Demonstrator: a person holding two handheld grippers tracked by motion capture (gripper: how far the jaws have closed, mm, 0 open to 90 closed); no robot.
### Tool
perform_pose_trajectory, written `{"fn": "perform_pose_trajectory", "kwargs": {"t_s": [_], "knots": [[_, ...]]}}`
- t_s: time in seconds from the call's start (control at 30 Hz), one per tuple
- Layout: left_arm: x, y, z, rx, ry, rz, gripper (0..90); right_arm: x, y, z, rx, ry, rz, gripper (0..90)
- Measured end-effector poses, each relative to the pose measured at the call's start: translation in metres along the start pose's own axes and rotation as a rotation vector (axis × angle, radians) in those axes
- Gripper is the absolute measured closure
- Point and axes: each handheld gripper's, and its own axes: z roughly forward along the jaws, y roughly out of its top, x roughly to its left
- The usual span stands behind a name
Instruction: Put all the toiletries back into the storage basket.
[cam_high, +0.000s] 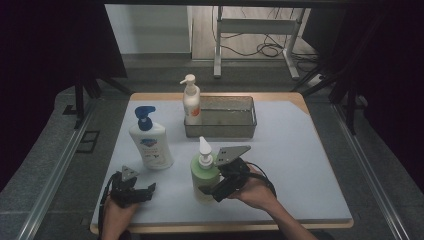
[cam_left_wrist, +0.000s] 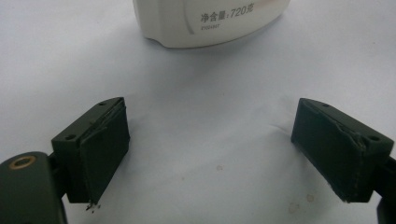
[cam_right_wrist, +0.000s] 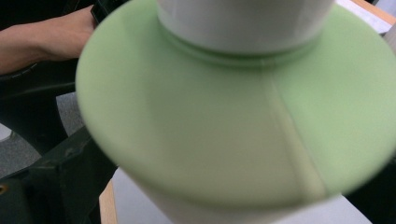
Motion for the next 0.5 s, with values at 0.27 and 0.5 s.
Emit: {"fn": "perform_pose_trajectory", "kwargs": {"t_s": [0.27,0.5], "knots": [[0.0000,0.0000,0.0000,0.000,0.000,0.000,11.4,-0.0008,0.0029,0.0038,-0.011,0.000,-0.017,10.7],[0.0000,0.0000,0.0000,0.000,0.000,0.000,11.4,-0.0007,0.0032,0.0032,-0.004,-0.003,-0.023,11.4]]}}
